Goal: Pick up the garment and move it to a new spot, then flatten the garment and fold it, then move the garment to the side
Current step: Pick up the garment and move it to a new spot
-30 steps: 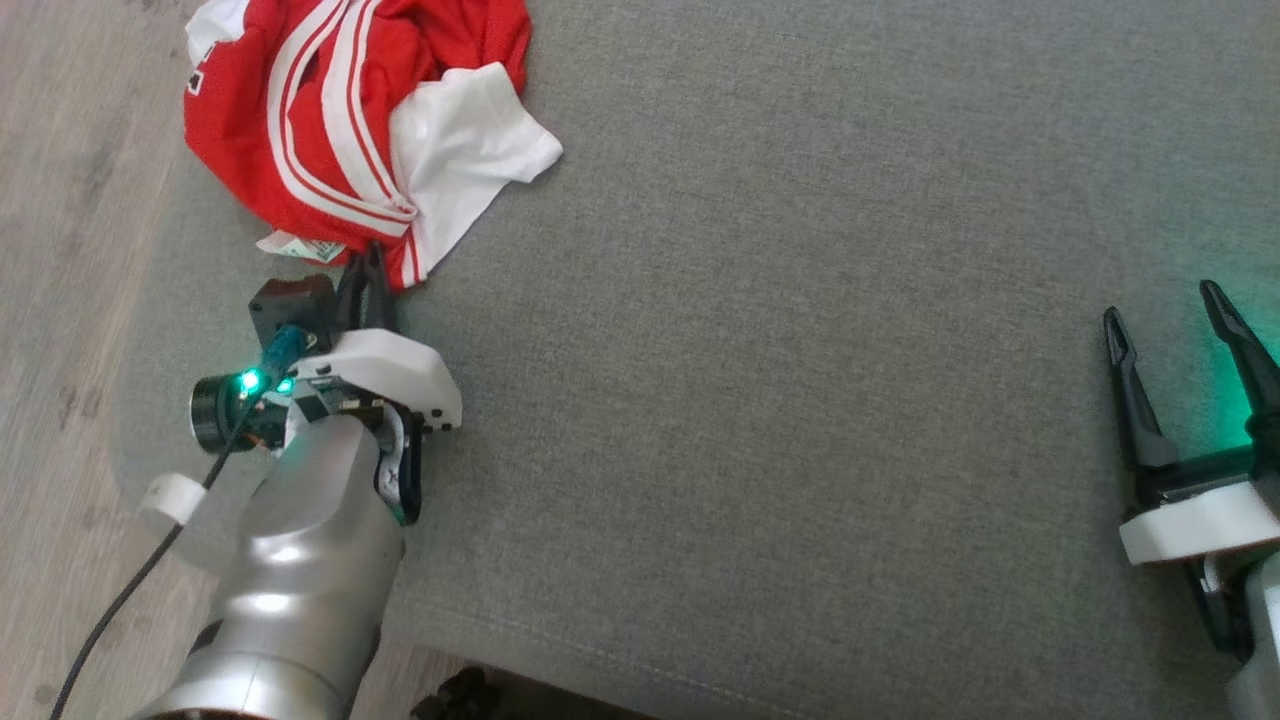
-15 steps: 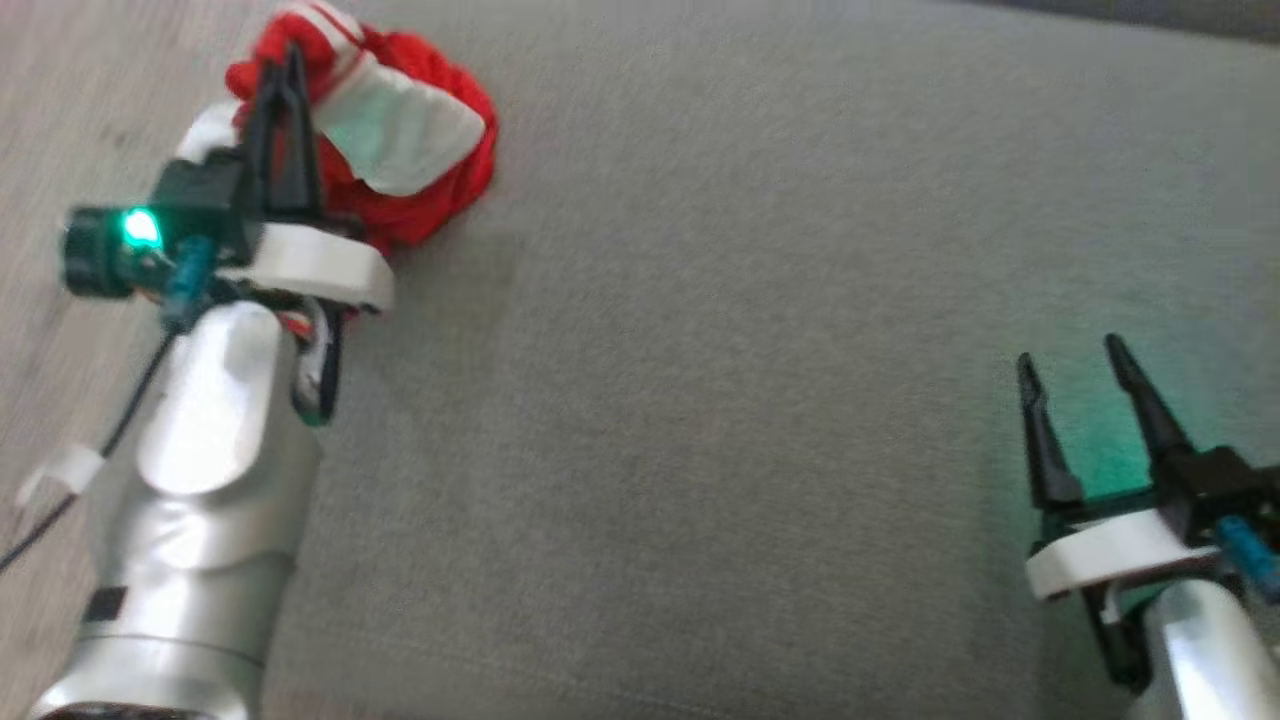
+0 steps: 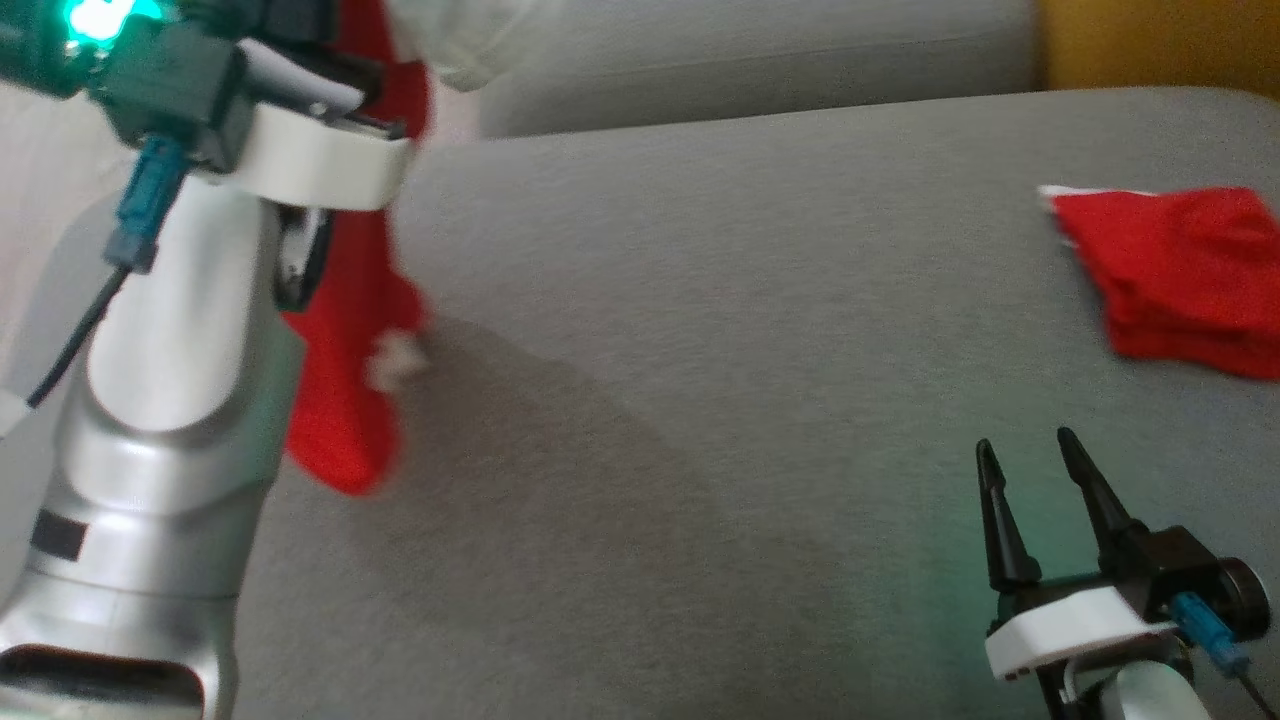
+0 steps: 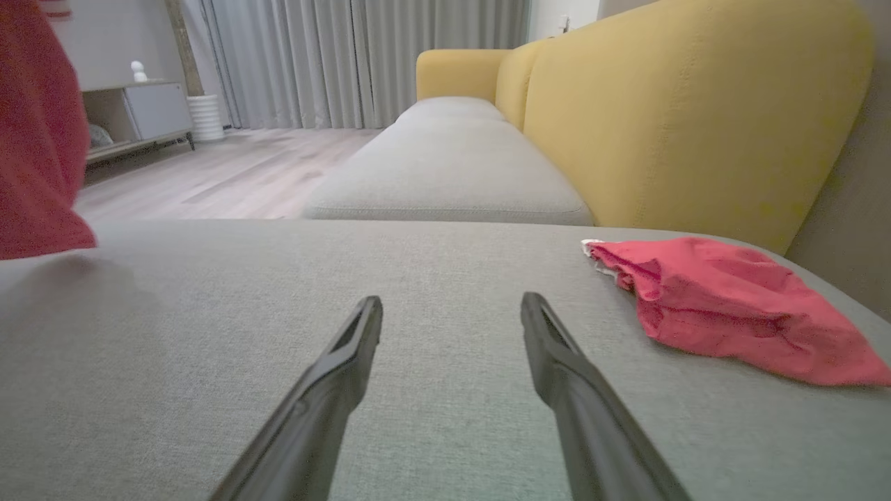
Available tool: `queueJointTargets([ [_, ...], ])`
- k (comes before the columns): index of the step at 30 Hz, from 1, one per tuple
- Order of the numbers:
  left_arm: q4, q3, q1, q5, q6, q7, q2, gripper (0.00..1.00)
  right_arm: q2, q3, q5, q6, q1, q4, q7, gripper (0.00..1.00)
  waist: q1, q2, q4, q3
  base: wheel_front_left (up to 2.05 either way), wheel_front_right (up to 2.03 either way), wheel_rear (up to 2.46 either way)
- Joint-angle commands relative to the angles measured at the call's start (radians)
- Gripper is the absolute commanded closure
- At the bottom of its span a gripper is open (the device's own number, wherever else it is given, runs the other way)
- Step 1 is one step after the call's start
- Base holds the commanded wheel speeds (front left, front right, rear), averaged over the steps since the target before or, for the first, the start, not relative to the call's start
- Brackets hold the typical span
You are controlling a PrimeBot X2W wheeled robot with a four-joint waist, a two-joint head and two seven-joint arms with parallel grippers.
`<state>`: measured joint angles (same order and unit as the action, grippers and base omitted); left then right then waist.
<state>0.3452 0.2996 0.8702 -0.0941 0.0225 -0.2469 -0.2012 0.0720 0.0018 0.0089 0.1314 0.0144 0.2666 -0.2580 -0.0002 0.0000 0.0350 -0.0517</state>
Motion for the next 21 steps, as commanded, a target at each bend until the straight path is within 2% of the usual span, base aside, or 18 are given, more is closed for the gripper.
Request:
queueJointTargets([
  [1,-0.041,-0.014,0.052,0.007,0.004,0.008,-0.02,1.0,-0.001,0.025,0.007,-0.001,-0.021,-0.036,-0.004,0.0,0.0002,0.0,0.123,0.064,0.0,0.0,0.0],
  [5,-0.033,0.012,0.043,0.016,0.001,0.02,-0.009,1.0,-0.012,0.044,0.013,-0.001,-0.025,-0.039,-0.004,0.0,0.0002,0.0,0.203,0.057,0.0,0.0,0.0],
  [8,-0.011,0.023,0.024,0.013,-0.002,0.022,0.0,1.0,-0.015,0.054,0.016,-0.001,-0.026,-0.041,-0.004,0.0,0.0002,0.0,0.234,0.047,0.0,0.0,0.0],
  [10,0.041,0.051,-0.032,0.007,0.007,0.024,0.015,1.0,-0.018,0.06,0.022,-0.001,-0.025,-0.041,-0.004,0.0,0.0002,0.0,0.272,0.031,0.0,0.0,0.0],
  [14,0.139,0.11,-0.165,-0.019,0.031,0.024,0.063,1.0,-0.02,0.054,0.029,-0.001,-0.023,-0.034,-0.004,0.0,0.0002,0.0,0.295,0.004,0.0,0.0,0.0],
  [17,0.239,0.167,-0.28,-0.062,0.067,0.021,0.102,1.0,-0.021,0.056,0.04,-0.001,-0.023,-0.026,-0.004,0.0,0.0002,0.0,0.291,-0.014,0.0,0.0,0.0],
  [18,0.275,0.188,-0.314,-0.077,0.078,0.019,0.112,0.89,-0.021,0.062,0.047,-0.001,-0.024,-0.022,-0.004,0.0,0.0002,0.0,0.287,-0.018,0.0,0.0,0.0],
  [19,0.31,0.207,-0.344,-0.092,0.086,0.016,0.12,0.36,-0.021,0.068,0.053,-0.001,-0.025,-0.018,-0.004,0.0,0.0002,0.0,0.282,-0.019,0.0,0.0,0.0],
  [20,0.341,0.222,-0.369,-0.104,0.091,0.012,0.126,0.0,-0.021,0.071,0.058,-0.001,-0.025,-0.015,-0.004,0.0,0.0002,0.0,0.276,-0.019,0.0,0.0,0.0],
  [21,0.365,0.238,-0.389,-0.112,0.094,0.006,0.13,0.0,-0.021,0.073,0.062,-0.001,-0.024,-0.011,-0.004,0.0,0.0002,0.0,0.269,-0.016,0.0,0.0,0.0],
])
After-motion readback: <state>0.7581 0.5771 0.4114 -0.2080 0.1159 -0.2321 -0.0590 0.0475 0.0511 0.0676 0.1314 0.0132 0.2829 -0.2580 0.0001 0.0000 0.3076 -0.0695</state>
